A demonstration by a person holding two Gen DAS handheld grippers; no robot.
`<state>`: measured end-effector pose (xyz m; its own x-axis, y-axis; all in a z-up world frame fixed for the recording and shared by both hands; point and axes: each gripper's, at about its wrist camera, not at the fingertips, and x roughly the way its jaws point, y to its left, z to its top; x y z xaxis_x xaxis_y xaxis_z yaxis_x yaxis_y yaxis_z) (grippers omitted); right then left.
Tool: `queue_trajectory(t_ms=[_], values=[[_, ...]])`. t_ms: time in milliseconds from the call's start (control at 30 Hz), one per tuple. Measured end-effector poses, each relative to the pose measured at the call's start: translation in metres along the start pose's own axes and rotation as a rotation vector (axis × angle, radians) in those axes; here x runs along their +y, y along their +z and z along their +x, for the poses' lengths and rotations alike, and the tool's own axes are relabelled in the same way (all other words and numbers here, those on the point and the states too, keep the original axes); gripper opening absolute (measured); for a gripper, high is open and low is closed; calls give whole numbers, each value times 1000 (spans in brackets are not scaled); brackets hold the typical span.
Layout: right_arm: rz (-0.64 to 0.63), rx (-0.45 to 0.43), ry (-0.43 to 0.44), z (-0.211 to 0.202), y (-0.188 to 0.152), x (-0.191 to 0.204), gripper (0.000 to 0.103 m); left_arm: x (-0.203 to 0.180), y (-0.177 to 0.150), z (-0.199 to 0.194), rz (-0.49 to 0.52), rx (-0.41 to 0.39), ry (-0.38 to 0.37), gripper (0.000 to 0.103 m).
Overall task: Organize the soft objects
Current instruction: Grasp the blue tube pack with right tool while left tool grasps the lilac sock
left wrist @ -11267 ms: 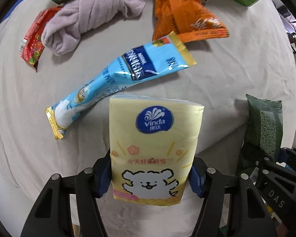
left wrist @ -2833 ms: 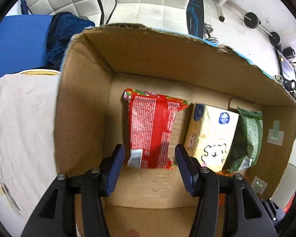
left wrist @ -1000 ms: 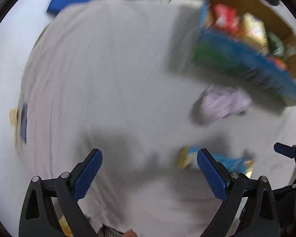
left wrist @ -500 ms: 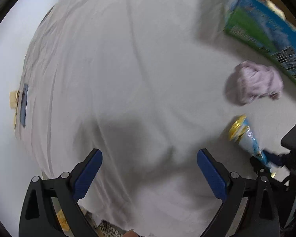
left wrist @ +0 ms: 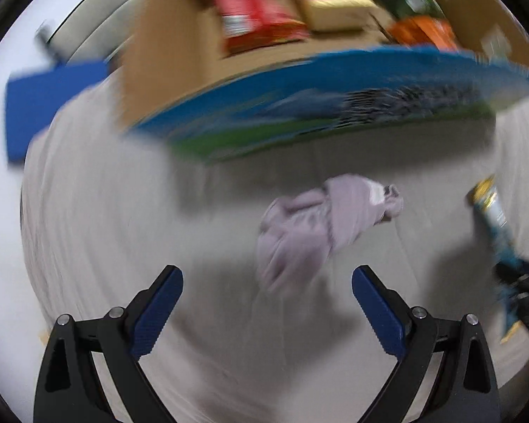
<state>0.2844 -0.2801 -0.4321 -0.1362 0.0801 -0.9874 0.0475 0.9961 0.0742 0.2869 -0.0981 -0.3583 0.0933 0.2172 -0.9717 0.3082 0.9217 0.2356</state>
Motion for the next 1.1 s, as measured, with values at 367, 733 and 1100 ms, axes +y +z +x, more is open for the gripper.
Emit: queue_trajectory(t_ms=[367,733,1100], values=[[-5,-30,4,-16,16,9,17,-46,42,30,224,36,-29,99],[-21,-19,8,-19,18,14,18,-59,26,23,151,60,-103,39],[-39,-19,56,-20,16,22,17,-27,-26,12,-171,132,-275,37]])
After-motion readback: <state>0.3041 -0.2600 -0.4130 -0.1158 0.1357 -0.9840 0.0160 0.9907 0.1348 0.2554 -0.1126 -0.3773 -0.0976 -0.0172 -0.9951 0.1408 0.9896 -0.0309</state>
